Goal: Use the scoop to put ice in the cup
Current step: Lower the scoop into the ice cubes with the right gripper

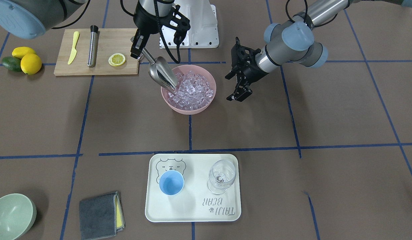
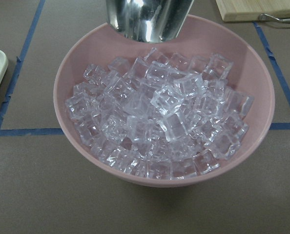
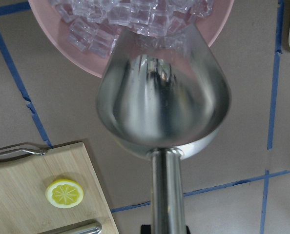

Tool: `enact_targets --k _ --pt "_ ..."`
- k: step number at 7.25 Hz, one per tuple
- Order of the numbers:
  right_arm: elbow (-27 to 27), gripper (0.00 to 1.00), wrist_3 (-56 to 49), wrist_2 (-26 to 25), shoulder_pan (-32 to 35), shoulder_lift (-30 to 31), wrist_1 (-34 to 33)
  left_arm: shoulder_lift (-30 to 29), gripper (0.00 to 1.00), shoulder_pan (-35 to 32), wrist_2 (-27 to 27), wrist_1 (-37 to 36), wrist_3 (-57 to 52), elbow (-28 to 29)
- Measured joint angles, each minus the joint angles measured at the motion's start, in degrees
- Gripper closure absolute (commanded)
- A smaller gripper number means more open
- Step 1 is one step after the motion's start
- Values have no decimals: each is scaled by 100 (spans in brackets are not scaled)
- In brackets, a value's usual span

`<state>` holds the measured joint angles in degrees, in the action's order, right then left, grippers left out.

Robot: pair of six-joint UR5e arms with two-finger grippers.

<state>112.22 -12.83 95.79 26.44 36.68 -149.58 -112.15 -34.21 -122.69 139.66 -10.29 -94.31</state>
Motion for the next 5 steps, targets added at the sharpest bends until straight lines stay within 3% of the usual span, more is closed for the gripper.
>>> enact_targets --k 5 --pt "-234 100 12 -227 -361 48 70 0 0 -6 1 0 0 -10"
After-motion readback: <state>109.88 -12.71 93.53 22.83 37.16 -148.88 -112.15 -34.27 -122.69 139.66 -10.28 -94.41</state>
